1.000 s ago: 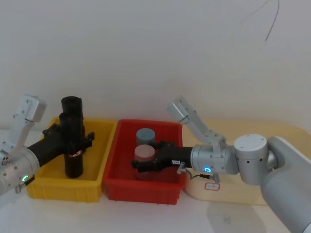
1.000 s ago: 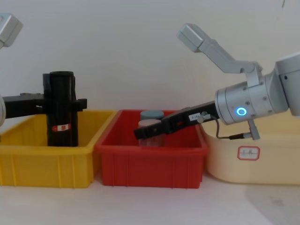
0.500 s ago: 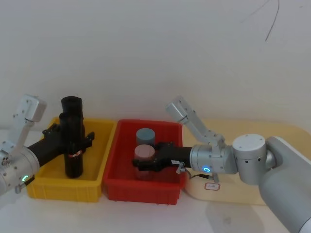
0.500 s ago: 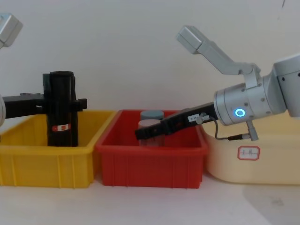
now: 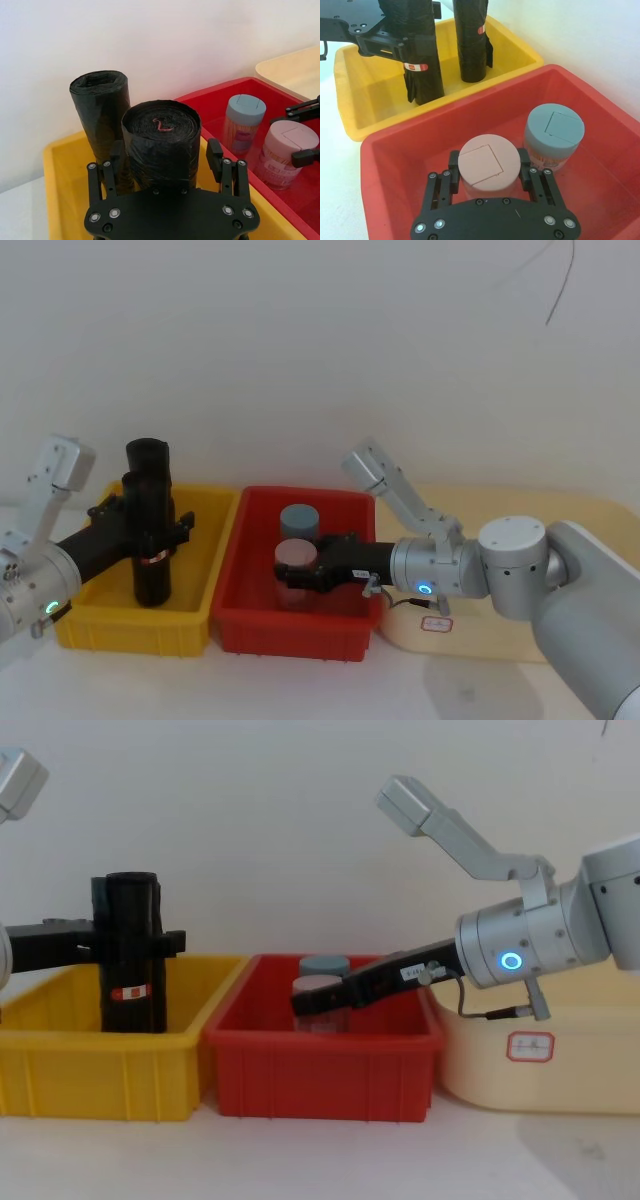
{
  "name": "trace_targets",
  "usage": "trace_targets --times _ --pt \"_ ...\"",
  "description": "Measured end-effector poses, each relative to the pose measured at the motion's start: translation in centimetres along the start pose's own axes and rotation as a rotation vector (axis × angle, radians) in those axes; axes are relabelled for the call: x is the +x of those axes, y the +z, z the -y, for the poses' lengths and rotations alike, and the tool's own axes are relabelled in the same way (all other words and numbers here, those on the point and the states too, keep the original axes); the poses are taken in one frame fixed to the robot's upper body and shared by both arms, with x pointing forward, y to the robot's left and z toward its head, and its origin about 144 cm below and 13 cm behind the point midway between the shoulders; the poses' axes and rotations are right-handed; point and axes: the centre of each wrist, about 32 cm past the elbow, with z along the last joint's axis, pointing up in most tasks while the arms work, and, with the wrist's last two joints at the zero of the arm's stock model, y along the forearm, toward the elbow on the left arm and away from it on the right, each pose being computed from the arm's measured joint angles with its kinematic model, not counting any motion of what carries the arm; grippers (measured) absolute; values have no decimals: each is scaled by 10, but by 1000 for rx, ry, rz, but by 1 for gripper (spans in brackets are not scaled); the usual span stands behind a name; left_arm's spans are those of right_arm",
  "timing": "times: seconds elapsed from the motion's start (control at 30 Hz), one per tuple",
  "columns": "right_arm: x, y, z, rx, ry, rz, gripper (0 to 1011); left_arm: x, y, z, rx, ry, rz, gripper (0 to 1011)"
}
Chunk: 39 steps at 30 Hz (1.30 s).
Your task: Pick up the garbage bag with the one hand and transfer it to the other hand.
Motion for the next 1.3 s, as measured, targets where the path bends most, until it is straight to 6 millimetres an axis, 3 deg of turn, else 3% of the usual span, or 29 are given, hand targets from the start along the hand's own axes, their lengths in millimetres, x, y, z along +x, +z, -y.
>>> trace_targets --times 0.43,0.8,0.87,1.0,1.3 --pt "0 0 0 0 0 1 651 0 0 0 0 0 0 996" --pt "0 0 0 0 0 0 651 0 0 0 0 0 0 740" --pt "0 0 0 0 0 0 651 0 0 0 0 0 0 641" --pt "0 0 0 0 0 0 651 0 0 0 0 0 0 536" --pt "0 0 0 -1 0 0 651 0 0 0 0 0 0 473"
